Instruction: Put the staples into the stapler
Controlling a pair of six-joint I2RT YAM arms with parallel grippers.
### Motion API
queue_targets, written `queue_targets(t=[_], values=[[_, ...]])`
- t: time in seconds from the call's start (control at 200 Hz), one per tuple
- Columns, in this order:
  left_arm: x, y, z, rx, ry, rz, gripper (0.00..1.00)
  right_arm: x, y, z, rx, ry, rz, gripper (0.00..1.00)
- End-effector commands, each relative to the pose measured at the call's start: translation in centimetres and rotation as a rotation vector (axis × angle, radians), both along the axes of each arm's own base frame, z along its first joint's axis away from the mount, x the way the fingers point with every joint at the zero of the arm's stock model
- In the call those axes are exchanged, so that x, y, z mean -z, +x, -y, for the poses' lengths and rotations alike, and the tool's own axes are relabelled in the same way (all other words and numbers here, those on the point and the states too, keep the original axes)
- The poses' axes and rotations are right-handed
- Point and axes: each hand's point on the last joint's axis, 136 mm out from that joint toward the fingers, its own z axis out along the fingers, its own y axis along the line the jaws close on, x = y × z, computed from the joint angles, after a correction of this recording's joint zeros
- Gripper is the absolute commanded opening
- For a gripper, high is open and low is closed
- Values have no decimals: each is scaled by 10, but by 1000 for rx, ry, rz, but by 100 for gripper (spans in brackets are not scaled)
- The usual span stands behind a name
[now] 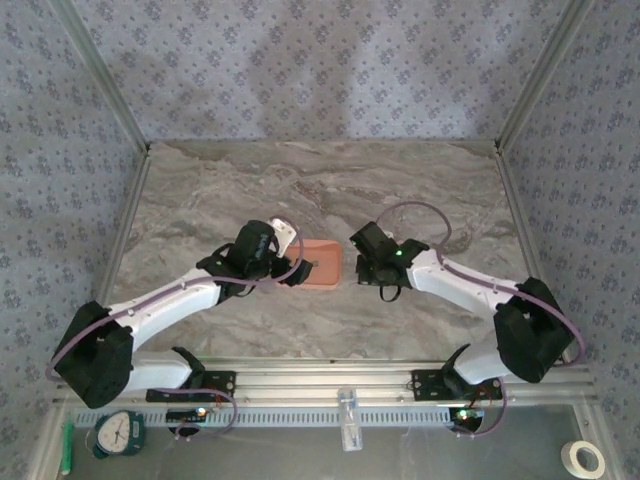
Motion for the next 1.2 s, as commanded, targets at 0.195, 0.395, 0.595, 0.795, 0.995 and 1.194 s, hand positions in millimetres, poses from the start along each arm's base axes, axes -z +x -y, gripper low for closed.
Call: queue_targets(t=[0.195,0.395,0.595,0.795,0.995,1.194], values=[[2,12,3,-59,-68,9,96,-22,20,30,-10,-50,163,18],[-1,17,4,-82,-82,20,97,-25,23,49,24,-37,202,18],[-3,22,6,-100,-90,14,99,-21,26,58,39,-28,209,18],[-7,26,7,-107,-104,27,100,-22,30,60,27,-34,229,18],[-10,30,9,-112,-118,42,100,-23,35,64,25,-47,253,18],[-15,34,8,-121,-125,62,100,-26,43,62,22,-41,299,18]])
